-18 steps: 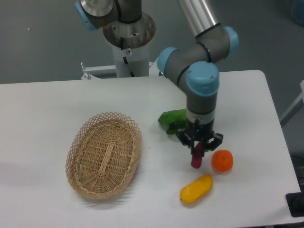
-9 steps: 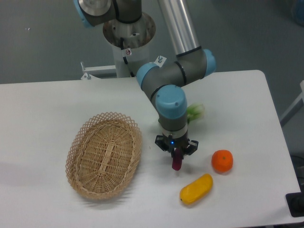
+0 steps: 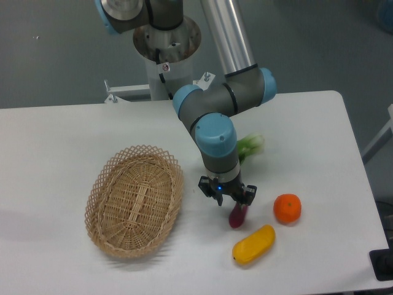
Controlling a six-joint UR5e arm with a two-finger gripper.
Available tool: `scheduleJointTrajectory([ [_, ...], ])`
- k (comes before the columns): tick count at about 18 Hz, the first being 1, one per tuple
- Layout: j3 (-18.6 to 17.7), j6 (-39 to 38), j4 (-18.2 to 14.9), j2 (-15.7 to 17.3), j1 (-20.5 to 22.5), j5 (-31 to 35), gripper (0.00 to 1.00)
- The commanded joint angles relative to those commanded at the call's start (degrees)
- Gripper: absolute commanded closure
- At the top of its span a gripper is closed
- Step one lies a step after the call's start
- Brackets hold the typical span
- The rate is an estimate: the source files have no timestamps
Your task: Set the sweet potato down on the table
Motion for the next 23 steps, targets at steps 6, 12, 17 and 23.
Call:
scheduleJointTrajectory([
  [6, 5.01, 0.44, -0.44, 3.43, 1.32, -0.01, 0.0],
  [12, 7.83, 13.68, -4.46, 6.15, 6.76, -0.18, 0.0],
  [17, 8.09, 29.68, -14.14, 10.55, 13.7, -4.83, 0.0],
  [23, 8.1, 48.58, -21.61, 13.45, 20.03, -5.45, 0.0],
])
